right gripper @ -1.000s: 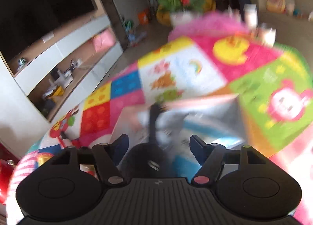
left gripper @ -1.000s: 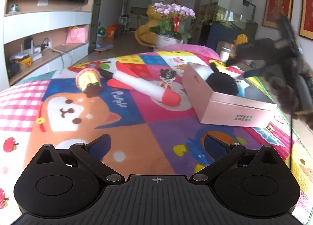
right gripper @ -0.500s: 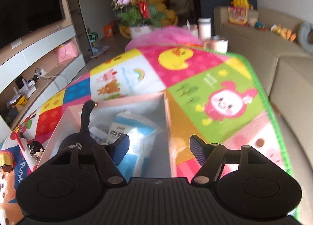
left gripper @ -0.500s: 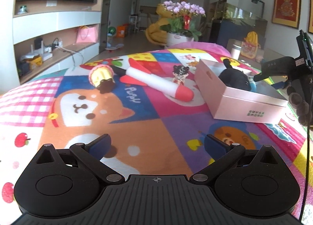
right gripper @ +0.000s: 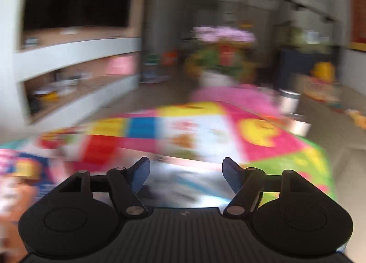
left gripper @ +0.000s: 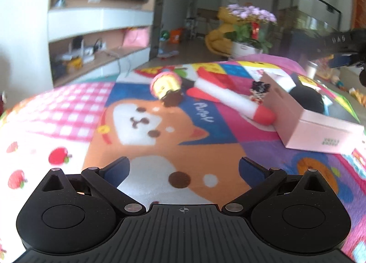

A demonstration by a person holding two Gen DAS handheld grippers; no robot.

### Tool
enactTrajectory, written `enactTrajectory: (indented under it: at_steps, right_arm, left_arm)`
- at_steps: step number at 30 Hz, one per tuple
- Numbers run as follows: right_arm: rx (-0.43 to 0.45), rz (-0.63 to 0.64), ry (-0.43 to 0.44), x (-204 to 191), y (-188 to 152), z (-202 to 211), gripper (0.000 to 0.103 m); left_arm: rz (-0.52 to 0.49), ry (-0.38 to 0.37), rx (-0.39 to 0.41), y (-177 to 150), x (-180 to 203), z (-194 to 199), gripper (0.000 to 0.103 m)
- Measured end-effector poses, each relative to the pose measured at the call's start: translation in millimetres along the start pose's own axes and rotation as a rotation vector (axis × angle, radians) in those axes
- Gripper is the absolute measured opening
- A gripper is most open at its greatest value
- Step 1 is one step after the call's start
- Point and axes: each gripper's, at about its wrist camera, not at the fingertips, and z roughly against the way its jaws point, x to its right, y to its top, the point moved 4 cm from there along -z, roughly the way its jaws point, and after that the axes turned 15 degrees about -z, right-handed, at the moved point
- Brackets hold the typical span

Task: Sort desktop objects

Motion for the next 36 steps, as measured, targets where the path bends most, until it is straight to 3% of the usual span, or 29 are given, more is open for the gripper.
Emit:
enactTrajectory:
  at_steps: [2,4,8,12,15,19,22,23,25,27,33,36]
  right_arm:
    - [-0.127,0.011,0.078,-32.4,-3.5,-16.9,0.071]
    - [-0.212,0.043,0.068,-57.7,-11.1,-42.1,0.068]
    - [-0.253,0.154,-0.055,-82.9,-24.3,-89.0,0.055]
    - [-0.249,0.248,-0.157,-94.8,-29.4,-97.5,0.039]
    - [-0.253,0.232,-0.141,-89.8,-26.3,-76.3,0.002]
    - [-0.234,0.278,-0.027,-101.0,-22.1,-28.8,0.002]
    - [-0.205,0.335,-0.009,-115.0,-18.5,-19.7,0.006]
    - [-0.2,0.334,-0.017,-118.3,-16.9,-24.7,0.007]
    - [-0.198,0.321,-0.038,-123.1,-15.6,-44.2,0.027]
    - [-0.199,0.307,-0.068,-127.4,-17.0,-69.5,0.037]
    - [-0.26,0.31,-0.158,-139.3,-28.2,-149.1,0.037]
    - [-0.335,0.328,-0.205,-138.7,-38.1,-178.4,0.037]
  left_arm:
    - [0.036,-0.022,-0.008,-2.0,-5.8,-1.7,0.103]
    - [0.063,-0.056,-0.002,-4.0,-9.6,-2.3,0.103]
    - [0.078,-0.097,0.006,-5.9,-10.5,-3.7,0.103]
    - [0.081,-0.125,0.034,-5.9,-9.3,-0.6,0.103]
    - [0.07,-0.144,0.068,-4.4,-7.0,4.4,0.103]
    - [0.017,-0.153,0.092,-1.6,3.4,8.9,0.103]
    - [-0.009,-0.167,0.091,-1.2,9.5,8.9,0.103]
    - [-0.014,-0.164,0.09,-1.2,10.7,9.0,0.103]
    - [-0.008,-0.166,0.092,-1.5,10.2,9.3,0.103]
    - [0.014,-0.171,0.085,-2.3,7.1,7.4,0.103]
    - [0.059,-0.177,0.076,-4.1,0.3,5.2,0.103]
    - [0.063,-0.18,0.079,-4.3,-0.7,5.8,0.103]
